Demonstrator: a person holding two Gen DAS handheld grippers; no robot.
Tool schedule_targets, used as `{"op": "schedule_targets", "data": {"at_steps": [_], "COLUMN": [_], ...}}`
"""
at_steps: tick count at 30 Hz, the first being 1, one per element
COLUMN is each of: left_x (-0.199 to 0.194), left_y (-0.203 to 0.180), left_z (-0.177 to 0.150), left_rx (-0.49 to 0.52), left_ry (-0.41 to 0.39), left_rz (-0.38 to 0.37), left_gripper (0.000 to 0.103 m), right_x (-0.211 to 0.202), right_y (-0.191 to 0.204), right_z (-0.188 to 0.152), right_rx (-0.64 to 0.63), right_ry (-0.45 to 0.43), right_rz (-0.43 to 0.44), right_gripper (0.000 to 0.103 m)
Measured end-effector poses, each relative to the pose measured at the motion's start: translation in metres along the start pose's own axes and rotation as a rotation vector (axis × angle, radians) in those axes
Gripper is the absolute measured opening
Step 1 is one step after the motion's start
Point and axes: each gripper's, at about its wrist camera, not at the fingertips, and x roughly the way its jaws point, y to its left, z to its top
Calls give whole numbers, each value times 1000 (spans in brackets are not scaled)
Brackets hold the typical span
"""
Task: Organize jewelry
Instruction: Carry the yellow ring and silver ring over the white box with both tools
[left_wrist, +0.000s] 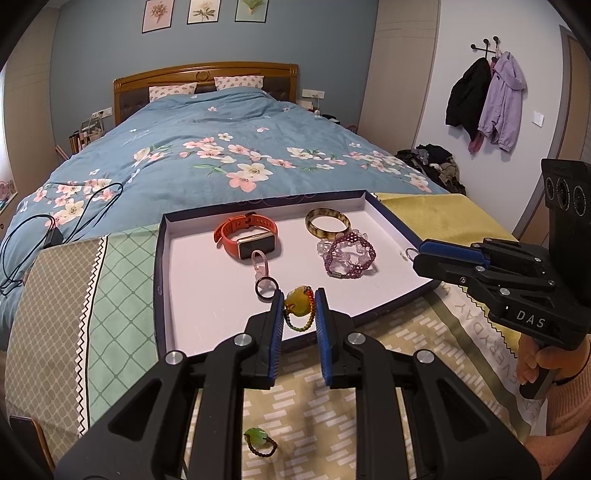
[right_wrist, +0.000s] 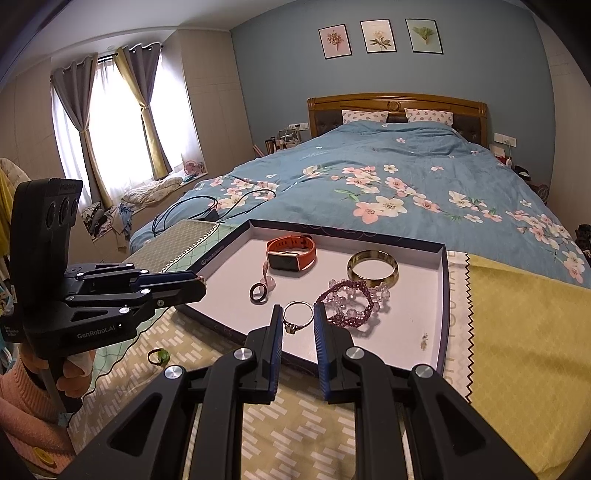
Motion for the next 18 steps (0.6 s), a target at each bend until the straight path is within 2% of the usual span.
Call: {"op": "schedule_targets", "data": {"at_steps": [18], "left_x": [6], "left_y": [4], "left_z": [5], "left_rx": [-1], "left_ry": [1], "left_rz": [6], "left_gripper": [17], "right_x": [7], "right_y": [-4], "right_z": [5], "right_rx": [-2], "right_ry": [-3], "right_rz": [-1], "right_gripper": [15]}}
